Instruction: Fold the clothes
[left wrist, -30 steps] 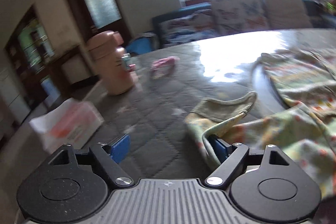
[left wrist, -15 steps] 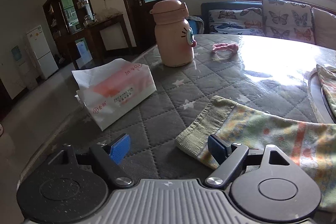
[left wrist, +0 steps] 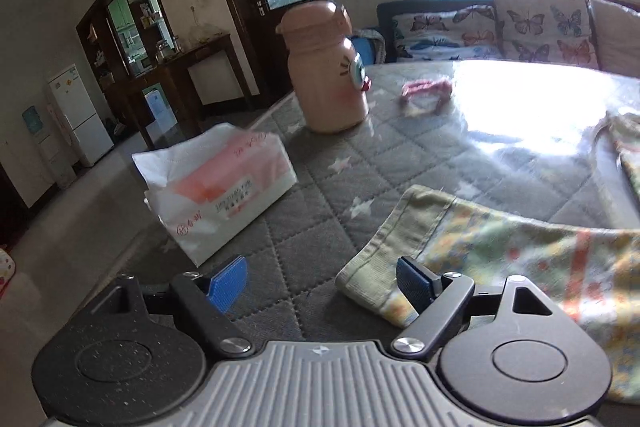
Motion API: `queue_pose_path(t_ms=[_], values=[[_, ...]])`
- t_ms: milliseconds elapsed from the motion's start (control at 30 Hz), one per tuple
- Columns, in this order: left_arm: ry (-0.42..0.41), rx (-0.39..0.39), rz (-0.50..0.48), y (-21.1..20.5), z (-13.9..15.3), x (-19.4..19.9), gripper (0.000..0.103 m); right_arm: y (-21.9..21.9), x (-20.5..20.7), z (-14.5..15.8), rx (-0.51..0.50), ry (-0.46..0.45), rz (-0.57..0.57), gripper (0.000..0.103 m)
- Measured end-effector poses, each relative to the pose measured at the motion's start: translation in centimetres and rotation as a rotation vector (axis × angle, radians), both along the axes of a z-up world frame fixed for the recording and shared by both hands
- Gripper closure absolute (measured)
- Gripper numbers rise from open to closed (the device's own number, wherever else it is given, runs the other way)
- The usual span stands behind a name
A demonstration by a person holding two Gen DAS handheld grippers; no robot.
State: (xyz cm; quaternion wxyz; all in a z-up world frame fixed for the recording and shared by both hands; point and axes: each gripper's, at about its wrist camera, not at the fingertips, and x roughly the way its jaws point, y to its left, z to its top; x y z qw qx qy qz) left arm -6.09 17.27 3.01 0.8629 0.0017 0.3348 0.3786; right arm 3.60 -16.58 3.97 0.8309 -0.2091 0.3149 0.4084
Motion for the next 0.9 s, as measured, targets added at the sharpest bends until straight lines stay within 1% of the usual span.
queue_pose_path(t_ms=[100, 167, 233, 367, 467, 533, 633, 700, 900], values=[[-0.028, -0.005, -0.061, -1.9, 1.2, 0.0, 0.019, 0.4, -1.1, -1.3, -0.047, 0.016, 0.039, 0.04], [-0.051, -0.02, -0.128, -3.7, 2.0, 0.3, 0.018, 0.3, -1.9, -1.7, -0.062, 0.01, 0.05, 0.04], [-0.068, -0.037, -0.198, -5.5, 2.5, 0.8, 0.018, 0.0, -2.2, -1.6, -0.055, 0.008, 0.044, 0.04], [-0.076, -0.069, -0.359, -9.6, 2.8, 2.4, 0.017, -1.9, -2.2, -0.9, -0.003, 0.039, -0.021, 0.04], [-0.068, -0.083, -0.468, -12.9, 2.6, 3.9, 0.017, -3.1, -2.5, -1.2, -0.007, 0.066, -0.045, 0.04], [-0.062, -0.081, -0.52, -14.9, 2.3, 5.0, 0.017, -3.9, -2.8, -1.1, 0.002, 0.064, -0.062, 0.04], [-0.046, -0.056, -0.599, -18.1, 1.5, 6.0, 0.017, -5.8, -2.9, -0.3, 0.045, 0.064, -0.11, 0.04], [-0.034, -0.041, -0.647, -19.6, 1.0, 6.2, 0.017, -6.8, -2.7, -0.3, 0.058, 0.087, -0.137, 0.04], [0.03, -0.013, -0.716, -22.2, -0.9, 6.1, 0.017, -8.7, -2.7, -1.8, 0.046, 0.163, -0.168, 0.04]])
